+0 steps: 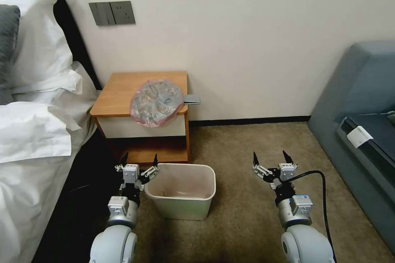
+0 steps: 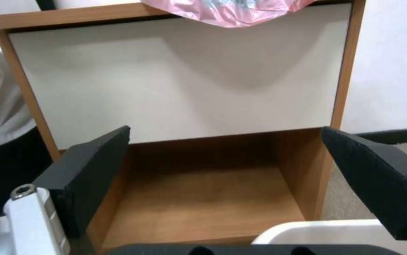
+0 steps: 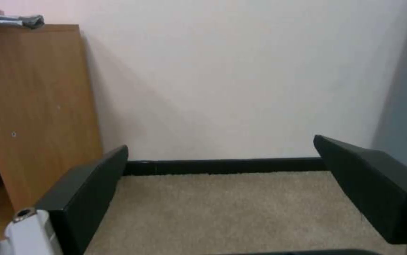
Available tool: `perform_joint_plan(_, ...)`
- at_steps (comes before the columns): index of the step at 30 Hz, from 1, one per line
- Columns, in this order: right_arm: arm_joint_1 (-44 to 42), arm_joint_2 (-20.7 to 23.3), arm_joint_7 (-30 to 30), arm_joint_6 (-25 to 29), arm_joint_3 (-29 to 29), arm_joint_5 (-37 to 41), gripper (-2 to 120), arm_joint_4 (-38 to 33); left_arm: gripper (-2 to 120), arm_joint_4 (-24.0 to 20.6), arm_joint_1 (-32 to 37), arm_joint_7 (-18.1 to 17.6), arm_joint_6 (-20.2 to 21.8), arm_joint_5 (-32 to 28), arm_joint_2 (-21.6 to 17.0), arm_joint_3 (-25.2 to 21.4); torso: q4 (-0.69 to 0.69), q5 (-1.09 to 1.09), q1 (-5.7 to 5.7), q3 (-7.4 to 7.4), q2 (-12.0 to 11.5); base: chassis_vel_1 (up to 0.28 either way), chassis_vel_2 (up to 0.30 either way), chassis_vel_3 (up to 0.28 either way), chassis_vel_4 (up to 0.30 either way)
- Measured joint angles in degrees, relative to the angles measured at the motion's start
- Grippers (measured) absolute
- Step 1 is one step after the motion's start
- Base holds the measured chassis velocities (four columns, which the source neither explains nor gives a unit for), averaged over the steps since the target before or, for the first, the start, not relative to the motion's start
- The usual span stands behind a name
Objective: Pick up the garbage bag from the table and place it over the trash can.
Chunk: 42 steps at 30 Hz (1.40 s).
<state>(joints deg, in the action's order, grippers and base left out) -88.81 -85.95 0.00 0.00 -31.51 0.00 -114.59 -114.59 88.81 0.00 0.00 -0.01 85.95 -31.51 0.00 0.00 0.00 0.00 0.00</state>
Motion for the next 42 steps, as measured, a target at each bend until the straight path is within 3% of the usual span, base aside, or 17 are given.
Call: perform_joint_plan(42, 0.0, 0.0, 0.0, 0.0, 0.0, 0.0, 100, 0.0, 100, 0.0, 0.0, 0.01, 0.0, 0.0, 0.0, 0.0, 0.0, 0.0, 0.0, 0.0, 0.0, 0.0, 0.0, 0.0, 0.0)
